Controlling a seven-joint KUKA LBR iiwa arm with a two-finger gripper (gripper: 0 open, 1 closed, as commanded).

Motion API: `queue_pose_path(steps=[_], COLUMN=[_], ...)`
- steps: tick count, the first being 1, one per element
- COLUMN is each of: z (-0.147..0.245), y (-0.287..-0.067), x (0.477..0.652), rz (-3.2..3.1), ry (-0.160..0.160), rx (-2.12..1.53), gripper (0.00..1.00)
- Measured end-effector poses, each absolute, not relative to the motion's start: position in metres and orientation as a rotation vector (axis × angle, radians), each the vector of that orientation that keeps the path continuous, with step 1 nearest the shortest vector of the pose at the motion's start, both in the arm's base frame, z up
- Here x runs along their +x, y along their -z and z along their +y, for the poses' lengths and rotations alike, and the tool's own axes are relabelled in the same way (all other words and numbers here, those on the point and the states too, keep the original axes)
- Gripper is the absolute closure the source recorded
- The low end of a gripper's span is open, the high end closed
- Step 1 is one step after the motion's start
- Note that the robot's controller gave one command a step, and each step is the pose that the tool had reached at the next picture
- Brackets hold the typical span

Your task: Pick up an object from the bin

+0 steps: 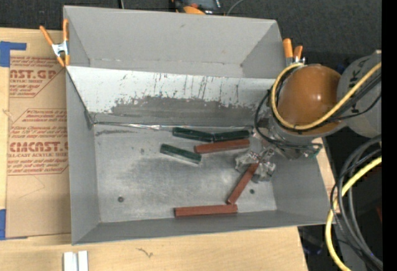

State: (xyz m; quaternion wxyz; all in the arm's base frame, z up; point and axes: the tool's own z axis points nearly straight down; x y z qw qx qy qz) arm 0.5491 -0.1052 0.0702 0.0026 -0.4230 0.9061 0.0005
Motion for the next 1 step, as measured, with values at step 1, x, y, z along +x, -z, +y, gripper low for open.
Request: queue_pose_path(steps=[1], z=[-0.0747], y=[-0.2627], x=[0.5315], rz=[2.819], ry=[0.007], rx=[-1.366], gripper=[1.00])
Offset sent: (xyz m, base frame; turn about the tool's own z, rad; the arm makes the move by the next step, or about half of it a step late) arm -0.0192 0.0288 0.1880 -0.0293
